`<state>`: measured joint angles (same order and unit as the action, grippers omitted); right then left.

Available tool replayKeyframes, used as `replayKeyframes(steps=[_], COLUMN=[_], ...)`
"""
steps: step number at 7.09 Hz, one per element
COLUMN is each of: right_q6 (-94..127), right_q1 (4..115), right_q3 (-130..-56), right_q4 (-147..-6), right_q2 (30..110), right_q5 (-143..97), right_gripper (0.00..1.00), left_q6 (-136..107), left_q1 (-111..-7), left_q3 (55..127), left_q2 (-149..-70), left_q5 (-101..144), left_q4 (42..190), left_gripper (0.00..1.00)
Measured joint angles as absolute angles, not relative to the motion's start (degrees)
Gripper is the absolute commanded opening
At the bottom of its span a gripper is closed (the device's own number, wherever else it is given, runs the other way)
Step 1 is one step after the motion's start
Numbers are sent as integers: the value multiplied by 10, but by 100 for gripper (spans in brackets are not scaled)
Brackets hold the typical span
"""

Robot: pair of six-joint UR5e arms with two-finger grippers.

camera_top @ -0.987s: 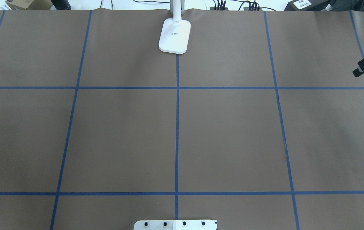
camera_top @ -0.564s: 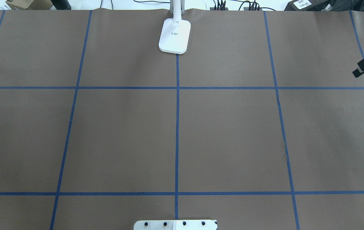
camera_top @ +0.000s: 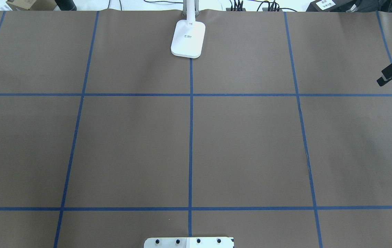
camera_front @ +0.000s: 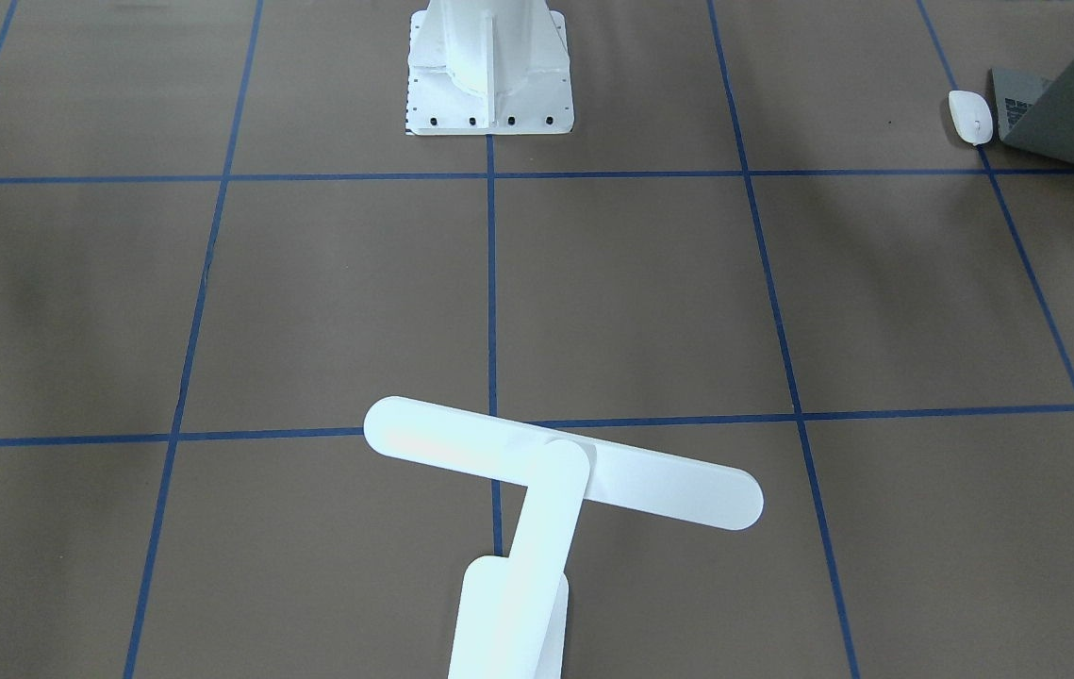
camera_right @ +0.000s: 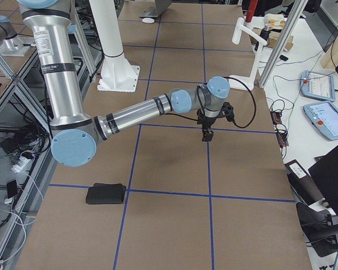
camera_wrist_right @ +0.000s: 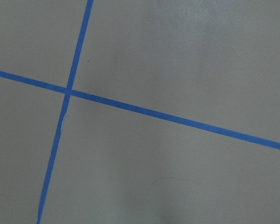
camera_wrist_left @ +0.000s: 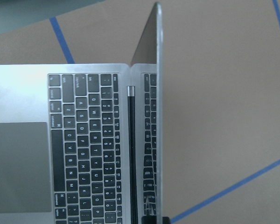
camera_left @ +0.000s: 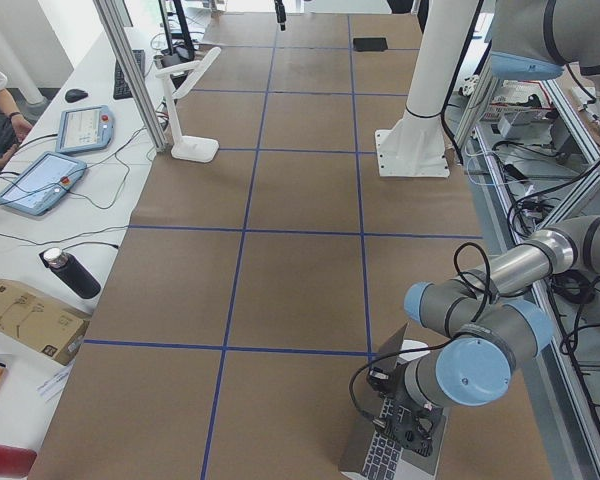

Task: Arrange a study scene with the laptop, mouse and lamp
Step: 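Carry the open silver laptop in the left gripper toward the table, then swing the held laptop over the table in front of the white lamp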

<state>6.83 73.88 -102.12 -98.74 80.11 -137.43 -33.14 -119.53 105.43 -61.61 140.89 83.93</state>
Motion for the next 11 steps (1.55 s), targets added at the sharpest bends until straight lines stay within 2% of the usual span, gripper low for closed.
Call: replayKeyframes(steps=[3, 5, 8, 11], right_q6=[71, 71, 70, 70], right_q1=[735, 733, 731, 730], right_q3=[-1016, -1013, -1004, -978], right_q4=[-987, -987, -986, -986], right_q2=[796, 793, 788, 772], right_q5=[-1375, -1375, -1373, -1370], right_gripper=[99, 99, 99, 99], left_q6=[-330, -335, -427, -678], left_q1=[-1195, -1181, -1068, -924], left_q3=[1090, 1100, 1102, 1101], left_q2=[-662, -724, -848, -1022], left_q5=[1410, 1420, 1494, 1493], left_q4=[819, 817, 810, 812], left_gripper=[0, 0, 0, 0])
